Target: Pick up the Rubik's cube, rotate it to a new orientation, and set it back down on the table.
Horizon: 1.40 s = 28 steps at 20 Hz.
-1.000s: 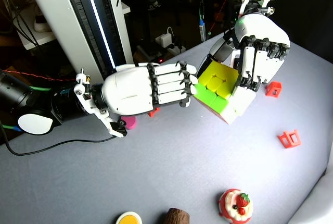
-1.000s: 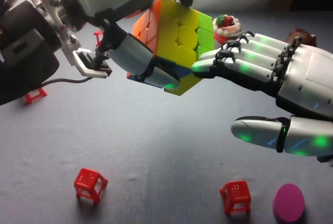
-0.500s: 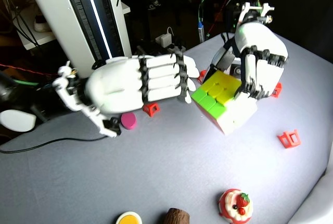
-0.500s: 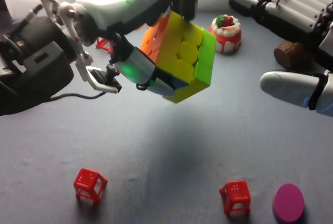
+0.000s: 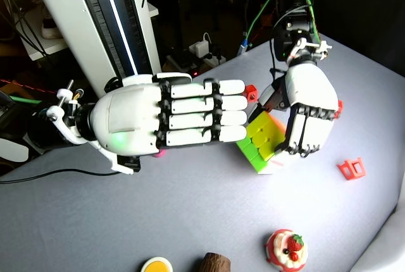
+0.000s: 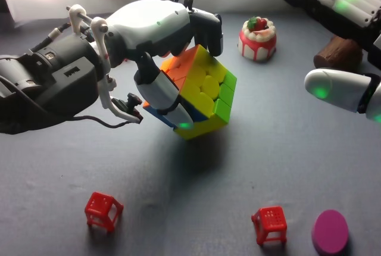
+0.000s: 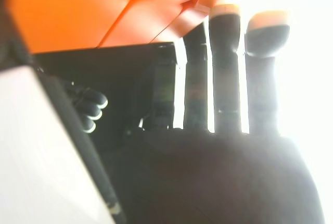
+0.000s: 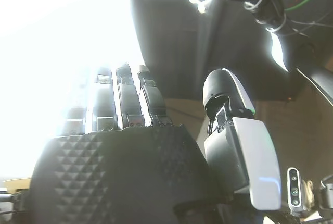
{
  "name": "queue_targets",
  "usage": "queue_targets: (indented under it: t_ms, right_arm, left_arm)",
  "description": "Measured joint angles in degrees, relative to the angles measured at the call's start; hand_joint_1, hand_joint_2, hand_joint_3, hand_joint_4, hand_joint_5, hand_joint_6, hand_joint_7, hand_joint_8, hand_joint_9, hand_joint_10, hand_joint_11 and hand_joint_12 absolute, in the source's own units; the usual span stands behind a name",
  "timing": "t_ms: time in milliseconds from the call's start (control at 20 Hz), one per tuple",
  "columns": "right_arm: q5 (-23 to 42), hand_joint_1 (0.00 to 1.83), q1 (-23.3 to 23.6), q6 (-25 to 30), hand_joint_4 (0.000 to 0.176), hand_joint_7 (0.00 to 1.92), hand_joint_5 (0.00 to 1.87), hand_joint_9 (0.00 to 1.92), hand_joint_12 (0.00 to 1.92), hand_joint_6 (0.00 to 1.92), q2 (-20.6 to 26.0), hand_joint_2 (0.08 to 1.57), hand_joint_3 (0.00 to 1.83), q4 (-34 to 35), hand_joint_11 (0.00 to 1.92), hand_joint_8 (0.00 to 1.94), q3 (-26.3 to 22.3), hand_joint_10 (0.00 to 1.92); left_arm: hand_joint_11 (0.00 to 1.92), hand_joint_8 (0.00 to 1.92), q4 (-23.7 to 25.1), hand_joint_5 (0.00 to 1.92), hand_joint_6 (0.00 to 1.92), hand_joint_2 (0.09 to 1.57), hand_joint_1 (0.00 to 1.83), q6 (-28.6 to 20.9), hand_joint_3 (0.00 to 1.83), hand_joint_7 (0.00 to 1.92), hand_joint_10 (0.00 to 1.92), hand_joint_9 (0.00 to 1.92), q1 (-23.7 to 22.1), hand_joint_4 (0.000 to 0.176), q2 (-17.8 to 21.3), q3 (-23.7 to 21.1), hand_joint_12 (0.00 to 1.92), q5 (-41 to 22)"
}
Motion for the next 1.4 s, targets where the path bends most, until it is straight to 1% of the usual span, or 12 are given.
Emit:
queue_targets:
  t_ms: [150, 250, 300, 450, 500, 800, 1000, 1050, 1150, 1200, 1300, 1400]
  right_arm:
    - [0.0, 0.0, 0.0, 0.0, 0.0, 0.0, 0.02, 0.0, 0.0, 0.01, 0.0, 1.37, 0.01, 0.4, 0.0, 0.0, 0.0, 0.0]
    - [0.0, 0.0, 0.0, 0.0, 0.0, 0.0, 0.02, 0.0, 0.0, 0.01, 0.0, 1.37, 0.01, 0.4, 0.0, 0.0, 0.0, 0.0]
    - [0.0, 0.0, 0.0, 0.0, 0.0, 0.0, 0.01, 0.0, 0.0, 0.01, 0.0, 1.37, 0.01, 0.5, 0.0, 0.0, 0.0, 0.0]
    - [0.1, 0.0, 0.0, 0.0, 0.0, 0.0, 0.02, 0.0, 0.0, 0.01, 0.0, 1.37, 0.01, 0.8, 0.0, 0.0, 0.0, 0.0]
    - [0.1, 0.0, 0.0, 0.0, 0.0, 0.0, 0.02, 0.0, 0.0, 0.01, 0.0, 1.37, 0.01, 0.8, 0.0, 0.0, 0.0, 0.0]
    - [0.1, 0.0, 0.0, 0.0, 0.0, 0.0, 0.02, 0.0, 0.0, 0.01, 0.1, 1.37, 0.01, 0.9, 0.0, 0.0, 0.0, 0.0]
    - [0.1, 0.0, 0.0, 0.0, 0.0, 0.0, 0.0, 0.0, 0.0, 0.0, 0.3, 1.35, 0.0, 1.3, 0.0, 0.0, 0.0, 0.0]
    - [0.1, 0.0, 0.0, 0.0, 0.0, 0.0, 0.0, 0.0, 0.0, 0.0, 0.6, 1.34, 0.0, 1.3, 0.0, 0.0, 0.0, 0.0]
    - [0.2, 0.0, 0.0, 0.0, 0.0, 0.0, 0.0, 0.0, 0.0, 0.0, 1.1, 1.31, 0.0, 2.4, 0.0, 0.0, 0.0, 0.0]
    - [0.0, 0.0, 0.0, 0.0, 0.0, 0.0, 0.0, 0.0, 0.0, 0.0, 1.5, 1.32, 0.0, 2.9, 0.0, 0.0, -0.2, 0.0]
    - [0.1, 0.0, 0.0, 0.0, 0.0, 0.0, 0.0, 0.0, 0.0, 0.0, 2.2, 1.33, 0.0, 4.4, 0.0, 0.0, -0.5, 0.0]
    - [0.0, 0.0, 0.0, 0.0, 0.0, 0.0, 0.0, 0.0, 0.0, 0.0, 3.0, 1.3, 0.0, 6.2, 0.0, 0.0, -0.9, 0.0]
  left_arm:
    - [0.0, 0.37, -0.5, 0.23, 0.54, 1.05, 1.07, 0.0, 0.06, 0.35, 0.63, 0.22, 0.2, 0.0, 0.2, 0.3, 1.34, -0.2]
    - [0.0, 0.18, -0.6, 0.25, 0.36, 1.06, 1.02, 0.0, 0.03, 0.38, 0.49, 0.23, 0.8, 0.0, 0.6, 0.3, 1.3, -0.2]
    - [0.0, 0.01, -0.8, 0.22, 0.09, 1.01, 0.88, 0.0, 0.0, 0.22, 0.2, 0.14, 1.0, 0.055, 1.0, -0.2, 1.17, -0.1]
    - [0.0, 0.0, -0.8, 0.14, 0.0, 0.94, 0.8, 0.3, 0.0, 0.06, 0.01, 0.01, 1.5, 0.069, 2.9, -1.7, 0.37, -1.4]
    - [0.0, 0.0, -0.8, 0.05, 0.01, 0.91, 0.74, 0.5, 0.0, 0.01, 0.0, 0.0, 1.8, 0.115, 3.8, -2.3, 0.07, -2.0]
    - [0.0, 0.0, -2.6, 0.0, 0.0, 0.86, 0.61, 3.7, 0.0, 0.0, 0.0, 0.0, 2.3, 0.174, 6.7, -4.4, 0.0, -5.5]
    - [0.0, 0.0, -3.4, 0.0, 0.0, 0.84, 0.44, 4.2, 0.0, 0.0, 0.0, 0.0, 4.2, 0.172, 8.9, -6.4, 0.0, -8.0]
    - [0.0, 0.0, -3.3, 0.0, 0.0, 0.87, 0.2, 4.2, 0.0, 0.0, 0.0, 0.0, 4.7, 0.154, 9.7, -7.1, 0.0, -9.5]
    - [0.0, 0.0, -3.6, 0.0, 0.0, 0.9, 0.01, 5.1, 0.01, 0.0, 0.0, 0.0, 6.2, 0.06, 12.2, -9.2, 0.0, -13.7]
    - [0.0, 0.0, -4.1, 0.0, 0.0, 0.9, 0.0, 6.1, 0.01, 0.0, 0.0, 0.0, 6.9, 0.116, 13.4, -10.5, 0.0, -15.9]
    - [0.0, 0.0, -4.9, 0.0, 0.0, 0.91, 0.0, 7.0, 0.01, 0.0, 0.0, 0.0, 8.6, 0.168, 14.8, -12.1, 0.0, -20.3]
    - [0.0, 0.0, -5.4, 0.0, 0.0, 0.9, 0.0, 7.9, 0.01, 0.0, 0.0, 0.0, 10.2, 0.176, 16.0, -13.4, 0.0, -23.2]
